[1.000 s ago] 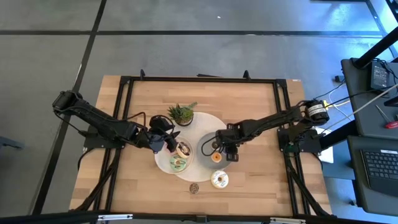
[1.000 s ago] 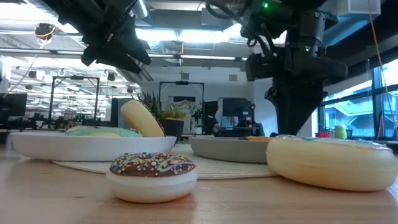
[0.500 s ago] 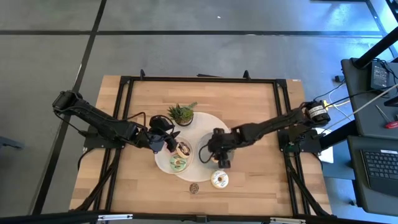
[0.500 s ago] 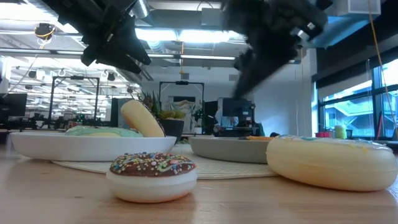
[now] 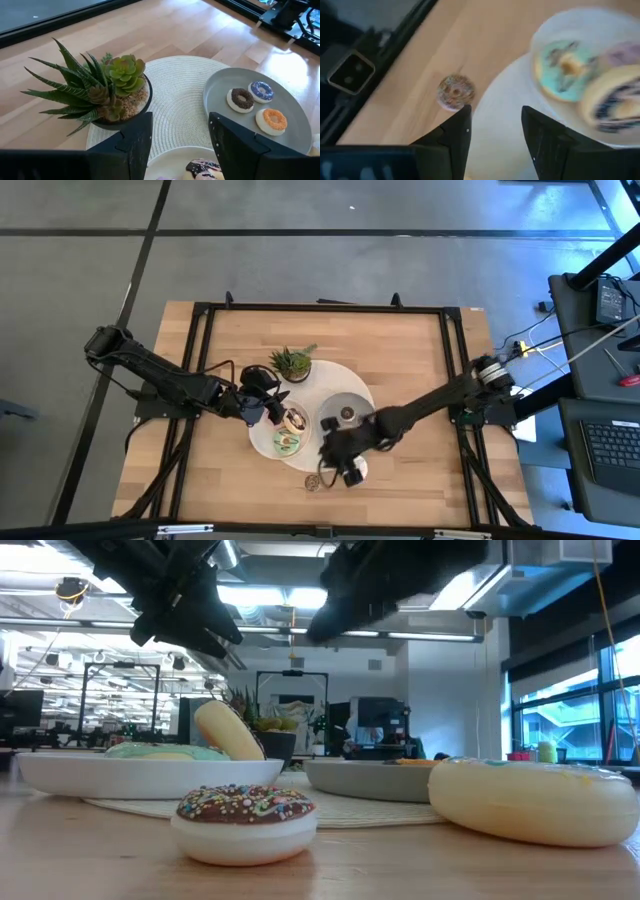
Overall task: Pick & Place donuts
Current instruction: Put the small brown donut onto the gray plate
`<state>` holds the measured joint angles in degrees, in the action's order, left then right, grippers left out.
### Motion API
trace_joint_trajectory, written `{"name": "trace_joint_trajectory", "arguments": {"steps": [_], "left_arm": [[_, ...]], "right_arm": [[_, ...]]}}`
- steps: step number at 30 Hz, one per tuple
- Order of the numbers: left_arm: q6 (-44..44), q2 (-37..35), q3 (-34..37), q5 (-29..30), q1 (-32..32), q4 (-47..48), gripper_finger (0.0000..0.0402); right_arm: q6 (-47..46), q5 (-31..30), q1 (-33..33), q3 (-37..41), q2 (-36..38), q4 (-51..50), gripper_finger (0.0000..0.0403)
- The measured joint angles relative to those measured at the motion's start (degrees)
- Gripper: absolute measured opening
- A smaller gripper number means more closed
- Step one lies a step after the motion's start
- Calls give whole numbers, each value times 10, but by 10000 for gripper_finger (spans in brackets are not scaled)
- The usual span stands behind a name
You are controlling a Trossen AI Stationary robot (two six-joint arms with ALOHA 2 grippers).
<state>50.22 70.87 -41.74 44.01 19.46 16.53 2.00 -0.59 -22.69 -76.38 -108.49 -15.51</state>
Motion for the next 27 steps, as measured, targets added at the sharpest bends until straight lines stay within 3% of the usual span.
{"name": "trace_joint_trajectory", "arguments": {"steps": [4,12,22,27], "left_arm": [[0,0,0,-3,0,0,188],[0,0,0,-6,0,0,189],[0,0,0,-19,0,0,193],[0,0,0,-19,0,0,191]], "right_arm": [[-17,-4,-10,-69,-72,-62,174],[-61,-2,-24,-149,-164,-67,174],[-92,-4,-24,-168,-199,-61,174],[-93,-2,-25,-169,-203,-59,149]]}}
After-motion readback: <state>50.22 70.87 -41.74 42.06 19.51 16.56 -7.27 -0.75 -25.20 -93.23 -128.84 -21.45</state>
